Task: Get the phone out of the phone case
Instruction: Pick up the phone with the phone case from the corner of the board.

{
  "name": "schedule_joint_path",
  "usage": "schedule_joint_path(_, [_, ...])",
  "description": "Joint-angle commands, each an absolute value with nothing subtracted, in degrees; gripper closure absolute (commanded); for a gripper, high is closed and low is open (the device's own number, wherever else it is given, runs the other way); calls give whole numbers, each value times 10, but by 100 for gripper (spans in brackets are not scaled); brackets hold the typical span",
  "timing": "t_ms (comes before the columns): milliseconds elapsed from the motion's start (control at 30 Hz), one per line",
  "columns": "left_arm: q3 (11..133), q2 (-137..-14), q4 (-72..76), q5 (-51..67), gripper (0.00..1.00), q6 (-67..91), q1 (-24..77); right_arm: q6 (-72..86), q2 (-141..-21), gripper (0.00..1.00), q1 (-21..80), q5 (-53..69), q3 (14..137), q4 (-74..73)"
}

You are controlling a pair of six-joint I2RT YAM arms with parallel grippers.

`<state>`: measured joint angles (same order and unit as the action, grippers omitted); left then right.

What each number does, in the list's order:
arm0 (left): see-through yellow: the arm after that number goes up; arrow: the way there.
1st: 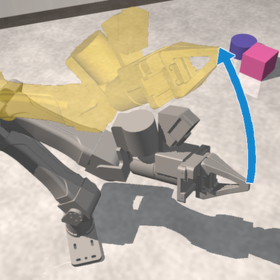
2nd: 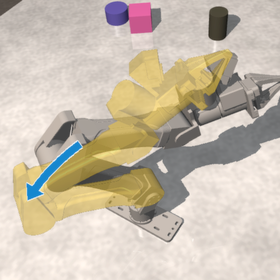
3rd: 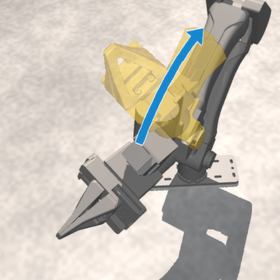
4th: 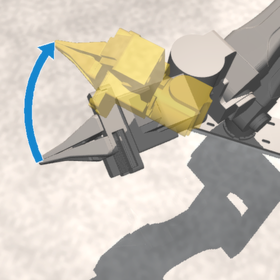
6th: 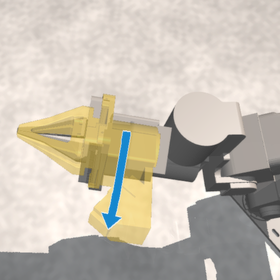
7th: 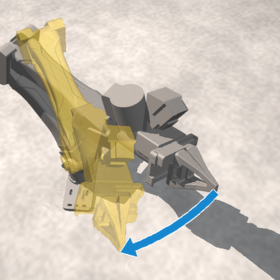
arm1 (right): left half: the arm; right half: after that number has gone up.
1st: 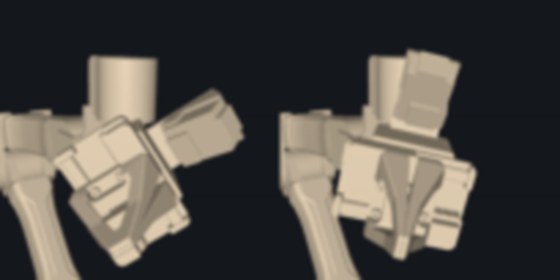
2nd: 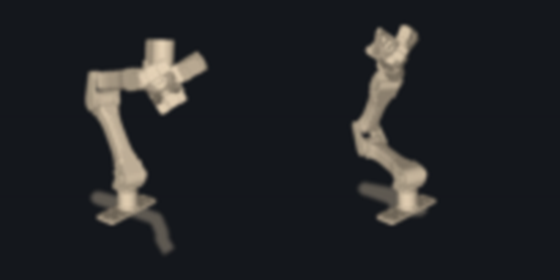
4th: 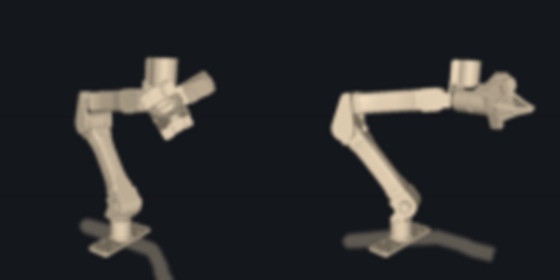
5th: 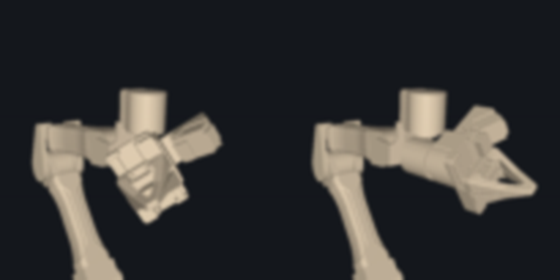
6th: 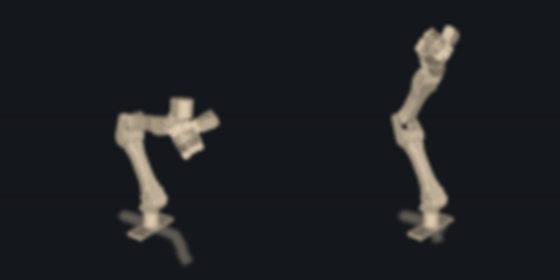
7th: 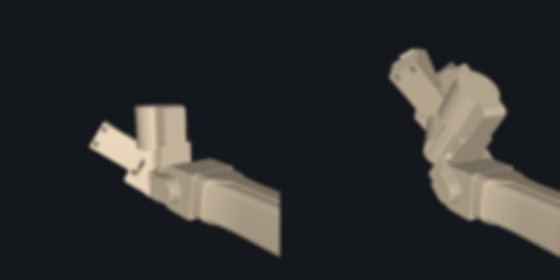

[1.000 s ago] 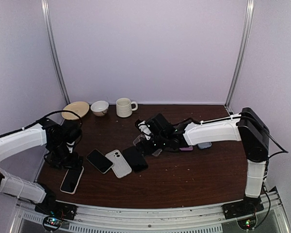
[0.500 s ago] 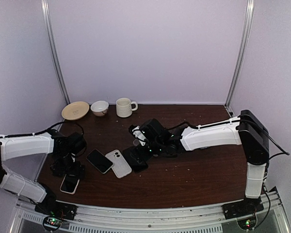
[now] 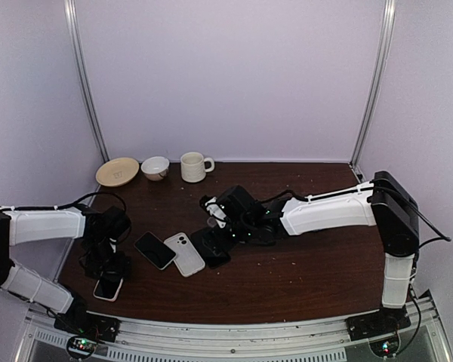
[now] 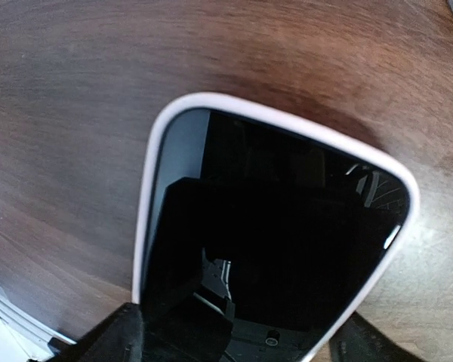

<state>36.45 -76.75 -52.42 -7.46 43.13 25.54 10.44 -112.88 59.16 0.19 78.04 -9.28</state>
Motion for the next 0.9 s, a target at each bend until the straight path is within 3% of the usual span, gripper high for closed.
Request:
schedule_joint_path(0, [329,-788,-430,-82,22,413,249,103,-1116,10,594,-3,773,-99])
schedule_joint_path(100, [325,-769,-423,-76,41,409,249,102,-1113,10,594,-4,774,-104])
schedule_joint_path(300, [341,-749,-421,-25,46,404,252,102,-1103,10,594,-9,776,-110])
schedule_joint_path(367, [360,-748,-439,-37,35,401,262,103,-1102,10,594,-9,777,-112])
schedule_joint_path(433, [391,-745,-487,-130,4,409,268,104,-1101,10,594,-8,779,-115])
schedule_joint_path(567, [390,-715,-512,-208,2,403,255,103,-1096,10,595,-9,779,-124])
schedule_joint_path(867, [346,-724,-423,-56,3,378,198,99,-1080,10,595,-16,765,-129])
